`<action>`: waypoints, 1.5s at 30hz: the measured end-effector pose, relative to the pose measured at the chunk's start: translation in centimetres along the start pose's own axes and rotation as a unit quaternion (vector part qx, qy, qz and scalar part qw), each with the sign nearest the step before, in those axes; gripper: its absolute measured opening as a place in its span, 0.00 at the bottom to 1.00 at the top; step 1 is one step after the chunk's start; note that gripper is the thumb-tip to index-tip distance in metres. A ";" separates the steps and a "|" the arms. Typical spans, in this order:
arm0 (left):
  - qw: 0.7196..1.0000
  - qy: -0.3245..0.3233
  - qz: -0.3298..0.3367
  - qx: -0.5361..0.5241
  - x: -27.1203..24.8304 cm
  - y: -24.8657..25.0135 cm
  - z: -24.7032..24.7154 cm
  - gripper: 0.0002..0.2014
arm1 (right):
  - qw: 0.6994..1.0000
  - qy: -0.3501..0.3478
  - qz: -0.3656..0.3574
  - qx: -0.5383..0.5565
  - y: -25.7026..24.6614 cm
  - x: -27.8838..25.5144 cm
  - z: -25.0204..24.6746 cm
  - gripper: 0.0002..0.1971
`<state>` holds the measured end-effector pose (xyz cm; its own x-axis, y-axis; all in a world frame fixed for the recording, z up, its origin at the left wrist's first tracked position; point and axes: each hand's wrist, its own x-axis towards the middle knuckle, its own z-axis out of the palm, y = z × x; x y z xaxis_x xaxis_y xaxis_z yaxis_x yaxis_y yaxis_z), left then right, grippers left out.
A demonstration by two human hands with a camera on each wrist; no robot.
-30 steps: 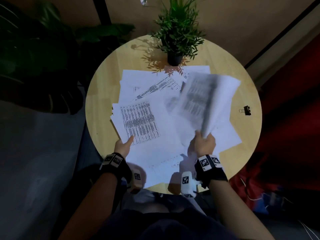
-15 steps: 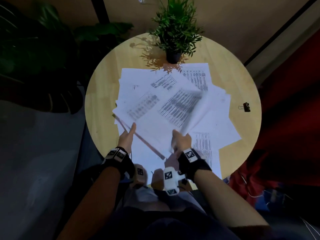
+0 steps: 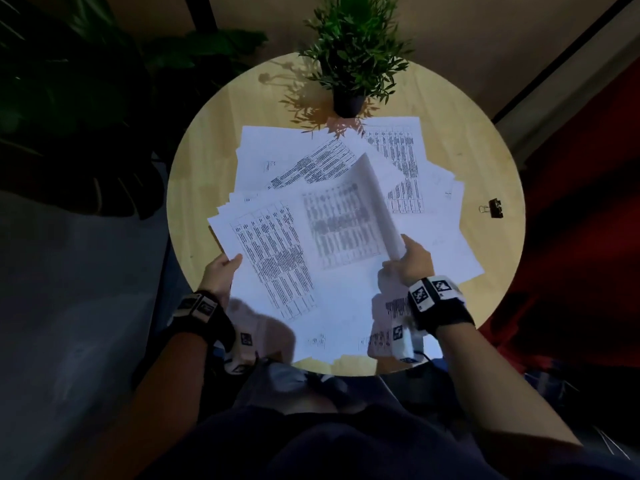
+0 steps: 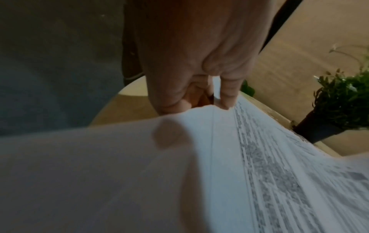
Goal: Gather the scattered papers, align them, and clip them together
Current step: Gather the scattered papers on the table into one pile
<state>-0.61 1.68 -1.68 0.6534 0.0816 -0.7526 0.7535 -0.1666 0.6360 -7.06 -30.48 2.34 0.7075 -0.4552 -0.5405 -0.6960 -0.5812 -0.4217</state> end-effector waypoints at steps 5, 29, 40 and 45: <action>0.999 -0.024 0.025 0.006 1.2 -2.0 1.9 0.33 | 0.993 -0.091 -0.032 0.063 -2.9 -2.9 5.4 0.24; 0.975 0.148 0.029 0.162 0.2 -1.8 -2.9 0.39 | 0.980 0.041 0.170 0.096 1.4 -2.4 3.0 0.36; 0.974 0.097 0.081 0.189 1.5 -2.3 -4.8 0.37 | 0.978 0.208 0.002 -0.003 2.5 -1.3 -7.6 0.11; 0.974 0.101 0.082 0.186 2.3 -2.2 -4.5 0.31 | 0.973 0.211 -0.092 -0.009 2.7 -2.7 -16.0 0.12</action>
<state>-0.41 6.68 -4.06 0.7927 0.2097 -0.5724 0.5831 -0.5345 0.6118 -8.88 -41.62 14.36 0.8093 -0.5773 -0.1085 -0.5539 -0.6884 -0.4684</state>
